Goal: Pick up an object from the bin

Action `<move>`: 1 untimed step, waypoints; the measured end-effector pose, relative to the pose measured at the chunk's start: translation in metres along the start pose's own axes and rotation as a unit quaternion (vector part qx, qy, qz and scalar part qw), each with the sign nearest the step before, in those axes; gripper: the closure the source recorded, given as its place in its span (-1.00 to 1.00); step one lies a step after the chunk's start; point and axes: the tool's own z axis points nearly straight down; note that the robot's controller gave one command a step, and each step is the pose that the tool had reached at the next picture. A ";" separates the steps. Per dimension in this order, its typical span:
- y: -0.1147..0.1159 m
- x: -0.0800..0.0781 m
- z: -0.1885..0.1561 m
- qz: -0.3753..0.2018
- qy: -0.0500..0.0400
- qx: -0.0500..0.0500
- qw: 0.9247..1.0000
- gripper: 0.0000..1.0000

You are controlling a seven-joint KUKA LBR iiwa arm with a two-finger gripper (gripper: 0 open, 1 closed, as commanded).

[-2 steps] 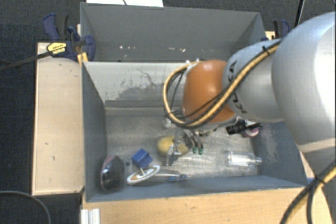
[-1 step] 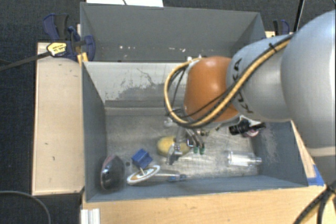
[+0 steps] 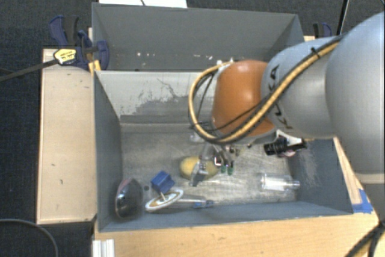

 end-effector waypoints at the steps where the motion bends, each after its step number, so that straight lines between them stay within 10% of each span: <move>1: -0.006 0.008 0.045 0.048 0.000 0.000 0.999 -1.00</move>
Offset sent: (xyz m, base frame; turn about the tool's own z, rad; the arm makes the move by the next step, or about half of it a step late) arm -0.0112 -0.0043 -0.0476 0.0969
